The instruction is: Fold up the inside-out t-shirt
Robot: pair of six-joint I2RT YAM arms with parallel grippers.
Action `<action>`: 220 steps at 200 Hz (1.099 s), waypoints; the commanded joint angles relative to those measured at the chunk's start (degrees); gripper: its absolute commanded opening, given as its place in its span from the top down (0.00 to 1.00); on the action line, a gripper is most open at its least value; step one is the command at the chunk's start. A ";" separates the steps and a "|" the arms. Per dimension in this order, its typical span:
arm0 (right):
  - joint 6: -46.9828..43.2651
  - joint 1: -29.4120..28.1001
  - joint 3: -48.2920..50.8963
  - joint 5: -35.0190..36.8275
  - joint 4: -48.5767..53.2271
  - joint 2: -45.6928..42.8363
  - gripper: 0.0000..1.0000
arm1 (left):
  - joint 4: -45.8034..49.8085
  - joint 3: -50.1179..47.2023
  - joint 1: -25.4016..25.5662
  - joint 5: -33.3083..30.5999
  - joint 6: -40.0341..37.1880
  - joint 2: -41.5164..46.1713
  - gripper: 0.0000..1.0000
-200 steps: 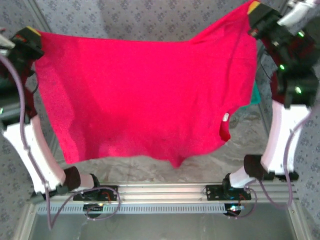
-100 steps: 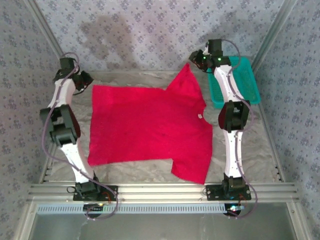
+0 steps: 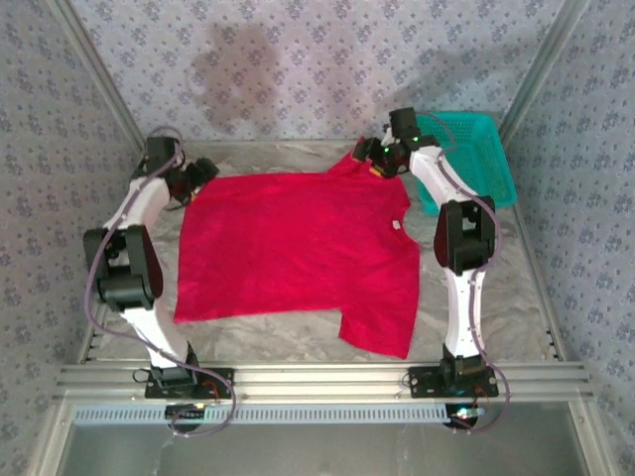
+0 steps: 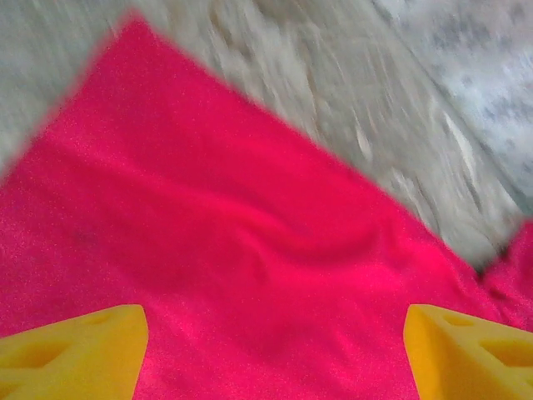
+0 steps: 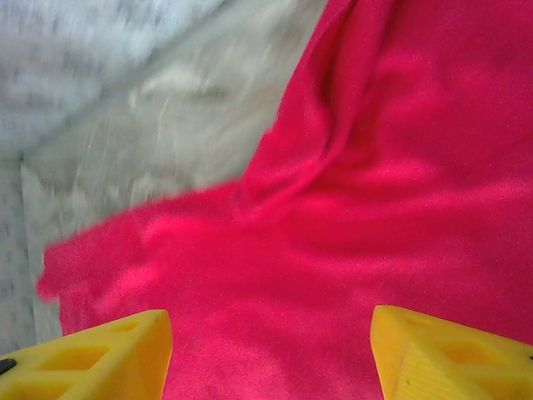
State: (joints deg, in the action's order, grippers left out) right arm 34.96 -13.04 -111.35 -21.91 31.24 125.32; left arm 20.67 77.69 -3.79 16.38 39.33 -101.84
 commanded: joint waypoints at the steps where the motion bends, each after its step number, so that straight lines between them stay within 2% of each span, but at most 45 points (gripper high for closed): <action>1: -5.12 -3.35 14.38 -0.20 -4.39 -7.56 0.34 | -11.57 -12.57 0.60 6.81 5.91 4.89 0.19; 34: -2.64 -5.04 31.55 2.25 -10.44 -13.61 0.34 | -11.54 -20.82 0.46 4.15 3.44 8.22 0.17; 64: 0.43 -4.36 42.42 3.40 -11.31 -14.84 0.36 | -9.70 -25.63 -0.15 4.77 2.42 7.37 0.17; 79: 2.07 -4.51 50.89 4.55 -12.15 -17.24 0.36 | -8.97 -29.54 -0.58 4.36 1.99 9.35 0.16; 101: 4.37 -5.66 61.02 8.46 -11.44 -23.88 0.36 | -5.96 -34.83 -2.22 2.84 1.46 14.25 0.16; 134: 8.23 -7.67 71.08 14.05 -7.81 -39.45 0.36 | 0.07 -38.43 -3.42 2.66 -0.26 20.92 0.16; 152: 6.88 -7.88 69.30 14.87 -8.04 -45.10 0.37 | 2.81 -37.22 -3.50 1.88 -1.31 23.15 0.16; 168: 3.33 -7.97 63.76 16.93 -8.17 -45.13 0.38 | 3.32 -35.77 -3.52 1.98 -1.45 24.52 0.15; 189: -1.93 -7.19 52.80 19.26 -6.13 -38.92 0.46 | 3.73 -33.74 -3.52 1.26 -1.71 25.85 0.14; 220: -4.10 -4.60 37.12 19.63 -4.14 -25.15 0.55 | 4.05 -33.03 -3.58 0.42 -1.91 27.54 0.12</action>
State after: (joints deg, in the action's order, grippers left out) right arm 34.89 -19.66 -64.84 -5.02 24.16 91.35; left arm 22.81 43.20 -7.14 18.13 38.63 -76.60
